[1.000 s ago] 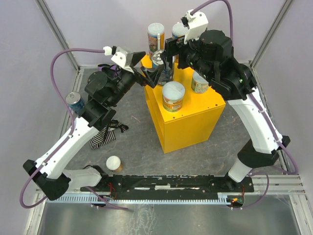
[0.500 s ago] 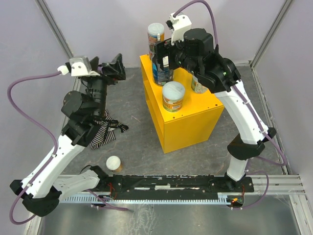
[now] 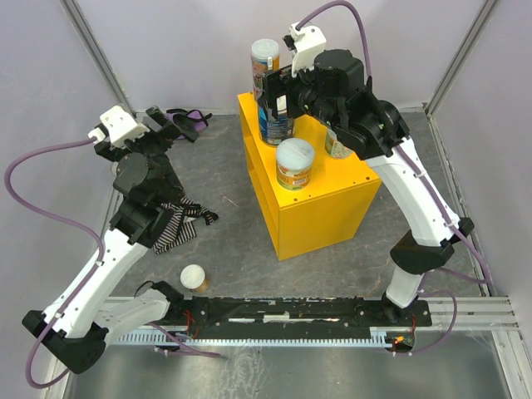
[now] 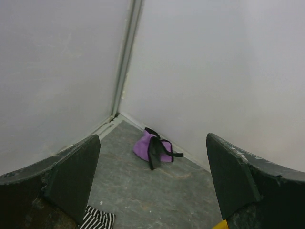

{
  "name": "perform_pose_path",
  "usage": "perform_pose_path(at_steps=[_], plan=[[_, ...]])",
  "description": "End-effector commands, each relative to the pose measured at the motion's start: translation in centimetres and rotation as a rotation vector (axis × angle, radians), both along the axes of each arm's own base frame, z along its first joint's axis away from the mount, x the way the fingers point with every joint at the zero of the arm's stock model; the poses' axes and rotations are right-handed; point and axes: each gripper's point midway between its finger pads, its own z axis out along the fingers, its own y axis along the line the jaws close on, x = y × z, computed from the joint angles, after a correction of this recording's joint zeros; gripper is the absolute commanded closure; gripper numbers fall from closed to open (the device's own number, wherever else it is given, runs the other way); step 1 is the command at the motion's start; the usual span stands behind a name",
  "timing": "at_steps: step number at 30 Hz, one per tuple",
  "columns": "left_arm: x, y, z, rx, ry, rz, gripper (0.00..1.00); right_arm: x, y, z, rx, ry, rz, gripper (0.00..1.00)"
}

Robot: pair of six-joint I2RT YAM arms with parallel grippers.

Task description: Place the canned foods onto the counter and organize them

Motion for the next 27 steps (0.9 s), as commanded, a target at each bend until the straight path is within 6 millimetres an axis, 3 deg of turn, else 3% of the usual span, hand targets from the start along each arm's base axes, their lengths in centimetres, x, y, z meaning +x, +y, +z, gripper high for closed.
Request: perform_pose_path(at_steps=[1, 10, 19, 27], plan=[[-1.0, 2.5, 0.3, -0.076, -0.015, 0.089, 0.02, -1.5, -0.8, 4.8, 0.103, -0.109, 0.024, 0.01], [-1.0, 4.4, -0.6, -0.101, 0.011, 0.169, 0.01, -2.0, -0.8, 5.5, 0.104, -0.128, 0.051, 0.01], [-0.8, 8.3, -3.6, -0.175, 0.064, 0.268, 0.01, -1.5, 0.3, 3.6, 0.058, -0.085, 0.074, 0.01], [-0.2, 10.6, -6.1, -0.211, 0.118, 0.321, 0.00, -0.6, 1.1, 1.3, 0.004, -0.041, 0.072, 0.01]])
